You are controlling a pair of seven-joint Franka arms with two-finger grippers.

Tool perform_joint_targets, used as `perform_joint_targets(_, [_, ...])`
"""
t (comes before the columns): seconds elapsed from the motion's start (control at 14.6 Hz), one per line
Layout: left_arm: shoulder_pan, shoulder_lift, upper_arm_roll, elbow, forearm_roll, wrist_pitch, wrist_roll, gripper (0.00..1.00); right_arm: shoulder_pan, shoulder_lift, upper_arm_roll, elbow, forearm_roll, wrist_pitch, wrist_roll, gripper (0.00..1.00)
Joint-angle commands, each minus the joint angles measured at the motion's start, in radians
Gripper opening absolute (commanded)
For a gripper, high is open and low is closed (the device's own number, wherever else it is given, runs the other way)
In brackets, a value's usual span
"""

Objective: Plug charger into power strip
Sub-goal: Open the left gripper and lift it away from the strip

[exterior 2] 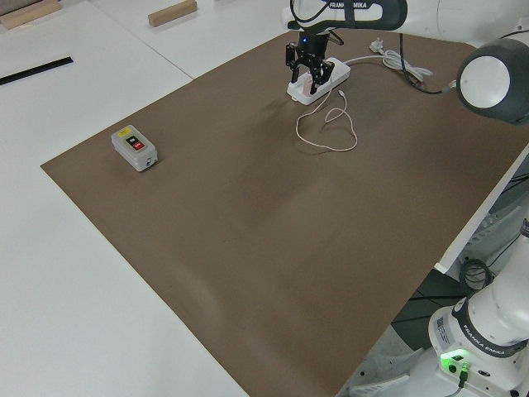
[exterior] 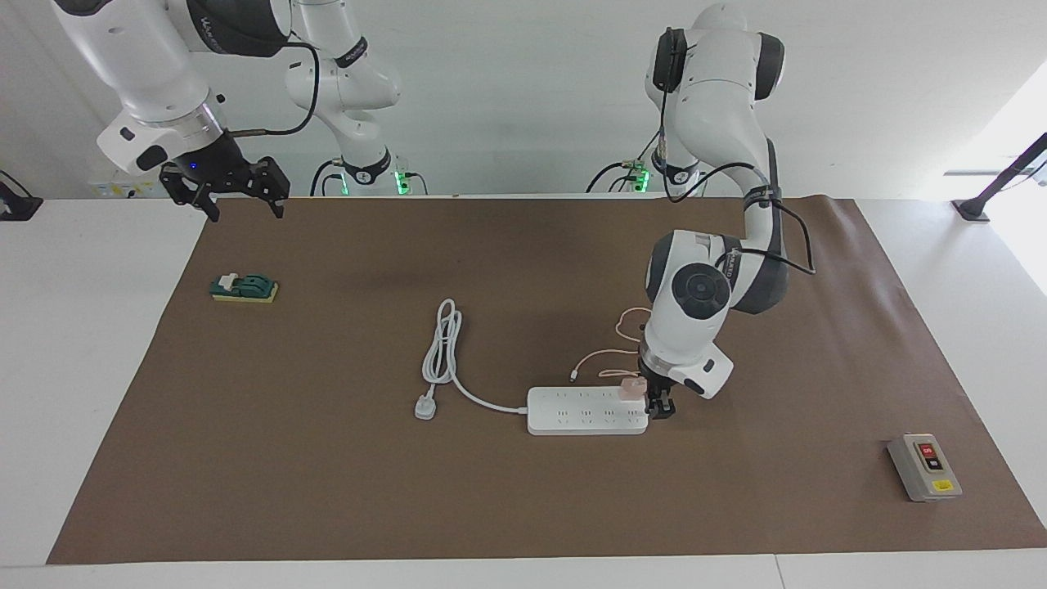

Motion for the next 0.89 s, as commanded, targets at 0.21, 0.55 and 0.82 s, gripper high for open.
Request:
perform_joint_targets(0.21, [0.091, -0.142, 0.001, -0.018, 0.013, -0.12, 0.217, 1.0, -0.011, -0.023, 0.008, -0.023, -0.02, 0.005, -0.021, 1.0])
perform_joint_targets(0.55, [0.203, -0.237, 0.001, -0.02, 0.013, -0.219, 0.616, 1.0, -0.011, -0.023, 0.008, -0.023, -0.02, 0.005, -0.021, 1.0])
perform_joint_targets(0.82, [0.297, -0.286, 0.007, -0.02, 0.024, -0.34, 1.03, 1.0, -0.011, -0.023, 0.008, -0.023, -0.02, 0.005, -0.021, 1.0])
